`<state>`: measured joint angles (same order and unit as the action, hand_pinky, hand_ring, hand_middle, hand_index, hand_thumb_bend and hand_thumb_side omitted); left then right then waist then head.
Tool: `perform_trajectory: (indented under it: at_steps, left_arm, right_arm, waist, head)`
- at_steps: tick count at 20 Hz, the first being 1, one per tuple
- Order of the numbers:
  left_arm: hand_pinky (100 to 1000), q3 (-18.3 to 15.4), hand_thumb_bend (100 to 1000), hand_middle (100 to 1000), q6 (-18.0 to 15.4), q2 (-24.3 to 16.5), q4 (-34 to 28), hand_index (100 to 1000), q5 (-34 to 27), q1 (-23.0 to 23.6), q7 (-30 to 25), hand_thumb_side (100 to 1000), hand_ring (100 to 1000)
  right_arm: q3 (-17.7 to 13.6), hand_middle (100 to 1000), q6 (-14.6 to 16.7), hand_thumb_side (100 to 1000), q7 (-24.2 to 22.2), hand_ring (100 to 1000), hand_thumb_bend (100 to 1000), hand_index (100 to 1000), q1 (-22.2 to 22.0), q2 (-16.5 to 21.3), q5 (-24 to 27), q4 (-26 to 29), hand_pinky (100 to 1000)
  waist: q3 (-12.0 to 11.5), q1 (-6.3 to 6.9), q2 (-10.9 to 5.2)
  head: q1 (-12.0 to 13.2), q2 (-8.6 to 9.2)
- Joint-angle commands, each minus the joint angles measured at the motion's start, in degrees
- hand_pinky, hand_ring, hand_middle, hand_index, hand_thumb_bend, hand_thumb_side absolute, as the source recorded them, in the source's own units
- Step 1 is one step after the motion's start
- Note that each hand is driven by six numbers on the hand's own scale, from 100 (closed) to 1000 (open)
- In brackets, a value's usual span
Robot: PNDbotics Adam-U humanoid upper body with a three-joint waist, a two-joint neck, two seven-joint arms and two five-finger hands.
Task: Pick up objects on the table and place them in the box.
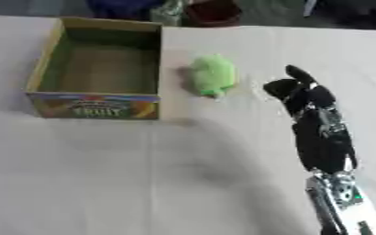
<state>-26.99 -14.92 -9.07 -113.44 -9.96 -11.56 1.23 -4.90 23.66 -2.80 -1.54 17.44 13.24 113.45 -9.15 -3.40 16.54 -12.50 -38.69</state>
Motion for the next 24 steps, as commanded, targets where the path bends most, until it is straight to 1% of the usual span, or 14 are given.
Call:
perform_trajectory:
  at_steps: [1,11,15,19,23,24]
  left_arm:
    - [447,-0.4,100,477,0.1,-0.9,-1.1,613,0.4,-0.2,0.0,771,434]
    - [446,-0.4,100,477,0.1,-0.8,-1.1,612,0.4,-0.2,-0.1,771,434]
    - [447,-0.3,100,476,0.1,-0.7,-1.1,612,0.5,-0.1,-0.3,771,433]
    - [446,-0.3,100,476,0.1,-0.8,-1.1,611,0.6,-0.1,-0.4,771,433]
    - [446,-0.2,100,476,0.0,-1.0,-1.1,612,0.6,0.0,-0.5,770,433]
    - [446,-0.1,100,476,0.0,-1.1,-1.1,612,0.6,0.0,-0.5,770,433]
  right_arm:
    - [-0.2,679,0.2,1000,-0.2,771,100,910,0.1,0.8,0.0,1.1,864]
    - [-0.1,679,0.2,1000,-0.2,771,100,910,0.1,0.6,-0.4,1.1,867]
    - [-0.2,683,0.7,1000,0.1,775,100,909,0.2,1.4,-0.5,1.1,868]
    - [-0.5,694,2.5,1000,0.3,783,100,906,0.8,4.1,-1.3,1.1,863]
    - [-1.3,712,5.6,1000,1.0,794,100,907,2.0,9.0,-3.8,1.1,859]
    - [-1.5,729,6.4,1000,1.0,804,100,906,2.5,10.3,-4.6,1.1,853]
  waist:
    - [0.0,0.16,-0.91]
    - [-0.2,0.04,-0.72]
    - [-0.4,-0.03,-0.59]
    - [-0.7,-0.23,-0.52]
    - [-1.1,-0.4,-0.59]
    - [-1.1,-0.56,-0.67]
  head:
    - [-0.5,0.64]
    - [-0.6,0.56]
    - [-0.5,-0.23]
    - [-0.7,-0.31]
    - [-0.8,-0.36]
    - [-0.9,-0.4]
